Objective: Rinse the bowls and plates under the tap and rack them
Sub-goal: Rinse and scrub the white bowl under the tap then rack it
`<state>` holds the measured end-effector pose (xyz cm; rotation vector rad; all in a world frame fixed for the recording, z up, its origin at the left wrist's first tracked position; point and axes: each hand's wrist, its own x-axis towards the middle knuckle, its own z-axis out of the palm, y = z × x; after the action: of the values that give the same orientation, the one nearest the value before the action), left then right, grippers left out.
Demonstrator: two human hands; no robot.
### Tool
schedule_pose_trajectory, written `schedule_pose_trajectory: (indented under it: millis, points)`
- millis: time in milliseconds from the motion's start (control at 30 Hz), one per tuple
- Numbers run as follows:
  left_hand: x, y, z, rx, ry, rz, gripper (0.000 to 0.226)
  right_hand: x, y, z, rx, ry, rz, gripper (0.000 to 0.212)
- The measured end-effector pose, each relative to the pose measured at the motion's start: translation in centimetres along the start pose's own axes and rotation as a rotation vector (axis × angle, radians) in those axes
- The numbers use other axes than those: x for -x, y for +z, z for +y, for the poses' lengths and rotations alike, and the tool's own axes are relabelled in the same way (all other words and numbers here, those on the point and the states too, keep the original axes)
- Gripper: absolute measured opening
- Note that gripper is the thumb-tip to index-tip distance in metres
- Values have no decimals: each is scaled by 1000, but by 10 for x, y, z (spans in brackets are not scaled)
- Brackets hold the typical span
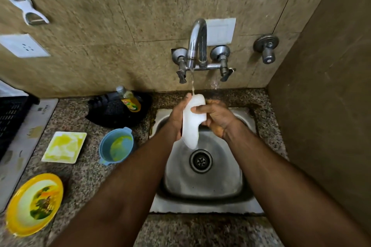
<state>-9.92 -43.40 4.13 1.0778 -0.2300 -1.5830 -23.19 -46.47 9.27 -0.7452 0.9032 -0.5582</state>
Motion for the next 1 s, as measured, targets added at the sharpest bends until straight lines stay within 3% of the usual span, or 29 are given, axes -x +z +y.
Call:
schedule_pose_trajectory:
  millis: [167,267,333,367,433,500,600,733,800,933,1000]
  points:
    - [2,7,-6,152,2,130,58,8,12,33,114,-61,72,55]
    - [-6,2,-11,-79,-12,268,57,6,14,42,268,-28,175,49]
    - [-11,-2,-16,-374,150,350,47,3,9,40,292,-8,156,43]
    - [-11,-3,-18,-557,312,310,38,3,7,39,272,-11,129,41]
    - [-10,0,-19,-927,622,76,37,4,5,35,227,-39,84,39]
    - [-13,1,-15,-1124,674,-52,35,4,4,33,205,-72,55,42]
    - [-24,-3,-1,-984,470,-72,33,6,1,31,210,-28,24,47]
    - [-33,-7,22,-784,150,92,35,14,3,32,285,8,-17,42]
    - [-29,-6,19,-828,200,95,38,13,3,31,268,2,4,40]
    - [-15,-8,-2,-935,490,-34,37,8,2,20,231,-43,35,36]
    - [-10,-11,-4,-962,514,-19,37,8,1,16,235,-44,15,37]
